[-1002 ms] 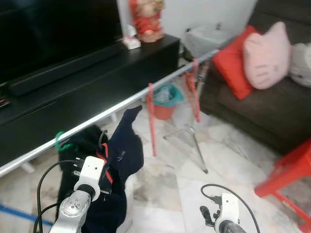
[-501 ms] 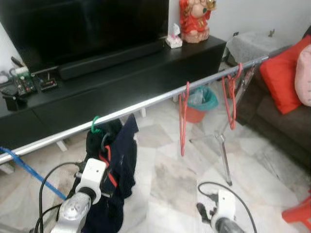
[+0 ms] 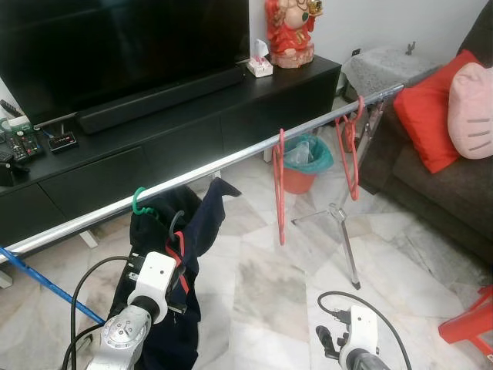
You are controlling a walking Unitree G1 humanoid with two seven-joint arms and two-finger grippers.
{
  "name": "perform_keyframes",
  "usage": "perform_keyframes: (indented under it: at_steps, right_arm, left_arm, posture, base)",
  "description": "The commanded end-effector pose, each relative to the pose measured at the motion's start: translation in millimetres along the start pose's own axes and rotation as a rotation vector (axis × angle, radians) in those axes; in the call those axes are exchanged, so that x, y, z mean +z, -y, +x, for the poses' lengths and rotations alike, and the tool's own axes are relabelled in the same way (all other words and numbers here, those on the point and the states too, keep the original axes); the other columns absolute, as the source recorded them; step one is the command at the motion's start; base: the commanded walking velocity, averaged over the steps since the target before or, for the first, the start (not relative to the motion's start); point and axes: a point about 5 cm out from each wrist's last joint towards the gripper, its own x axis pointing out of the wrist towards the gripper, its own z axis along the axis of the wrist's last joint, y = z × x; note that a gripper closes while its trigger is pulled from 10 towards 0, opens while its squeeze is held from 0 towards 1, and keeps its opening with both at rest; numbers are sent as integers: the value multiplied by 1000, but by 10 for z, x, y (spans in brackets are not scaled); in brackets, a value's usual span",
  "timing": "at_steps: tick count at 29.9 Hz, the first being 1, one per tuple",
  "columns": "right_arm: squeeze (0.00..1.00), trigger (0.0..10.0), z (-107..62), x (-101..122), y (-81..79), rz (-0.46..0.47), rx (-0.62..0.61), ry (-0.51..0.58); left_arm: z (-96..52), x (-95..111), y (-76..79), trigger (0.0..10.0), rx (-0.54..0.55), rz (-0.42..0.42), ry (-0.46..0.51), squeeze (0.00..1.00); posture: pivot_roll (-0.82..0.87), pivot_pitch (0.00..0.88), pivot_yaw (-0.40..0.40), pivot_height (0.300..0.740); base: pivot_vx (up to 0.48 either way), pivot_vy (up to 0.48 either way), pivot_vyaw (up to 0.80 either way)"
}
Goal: Hang hanger
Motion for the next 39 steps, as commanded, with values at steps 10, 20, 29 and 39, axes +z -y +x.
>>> perform_keyframes:
  at_steps: [10, 20, 29, 39]
  right_arm:
    - [0, 10000, 1, -10, -11, 11, 0, -4]
    - [0, 10000, 0, -13, -11, 1, 0, -5]
    - [0, 10000, 1, -6, -12, -18, 2, -5]
    - [0, 10000, 2, -2, -10, -11, 0, -3]
  left_arm:
    - [1, 92, -22, 10000, -3, 17, 53, 0]
    - [-4, 97, -19, 10000, -7, 24, 58, 0]
    - [-3, 106, -19, 10000, -8, 26, 61, 0]
    - [1, 112, -19, 10000, -9, 27, 62, 0]
  posture:
    - [28, 19, 24, 740]
    - [33, 19, 23, 740]
    - [34, 23, 23, 740]
    - [35, 31, 24, 740]
  base:
    - [0, 0, 430]
    - [-126, 0, 0]
    - [-267, 0, 444]
    - [-273, 0, 85]
